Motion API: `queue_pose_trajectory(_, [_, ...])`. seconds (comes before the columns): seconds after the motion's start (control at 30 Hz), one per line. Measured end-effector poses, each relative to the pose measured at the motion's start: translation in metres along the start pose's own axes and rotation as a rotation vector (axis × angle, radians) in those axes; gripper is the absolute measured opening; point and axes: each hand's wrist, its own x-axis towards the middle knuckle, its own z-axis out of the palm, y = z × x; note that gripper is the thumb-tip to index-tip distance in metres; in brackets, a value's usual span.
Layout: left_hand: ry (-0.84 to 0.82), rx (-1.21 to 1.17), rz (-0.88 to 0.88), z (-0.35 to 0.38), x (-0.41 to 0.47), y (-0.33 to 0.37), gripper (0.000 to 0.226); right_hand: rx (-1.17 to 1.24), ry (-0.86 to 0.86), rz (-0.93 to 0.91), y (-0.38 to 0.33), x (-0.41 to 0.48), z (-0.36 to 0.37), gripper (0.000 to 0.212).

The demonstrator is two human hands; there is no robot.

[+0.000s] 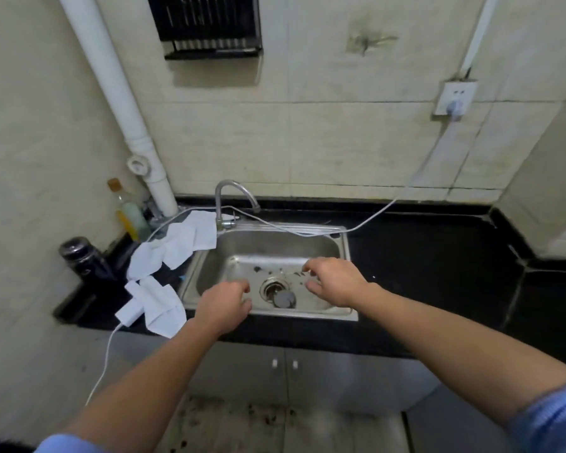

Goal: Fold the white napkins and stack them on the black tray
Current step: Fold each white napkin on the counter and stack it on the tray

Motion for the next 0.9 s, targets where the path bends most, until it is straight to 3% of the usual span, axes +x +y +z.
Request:
queue_pose_trajectory(0.23, [-0.041,-0.015,-0.068,-0.004,0.069,-0.096,0.027,0.014,-0.063,-0.044,-0.036,0.121,0.015,0.038])
queue_pose_trajectory(0.6, [-0.169,-0.117,-0.368,0.029,0.103,-0.198,0.021,0.096,-0.269,-0.226,-0.071,0.252,0.086,0.038])
queue_pose_trajectory(0.9, [-0.149,-0.076,-0.551,0.027,0.156,-0.265,0.035,0.155,-0.413,-0.265,-0.080,0.316,0.129,0.040])
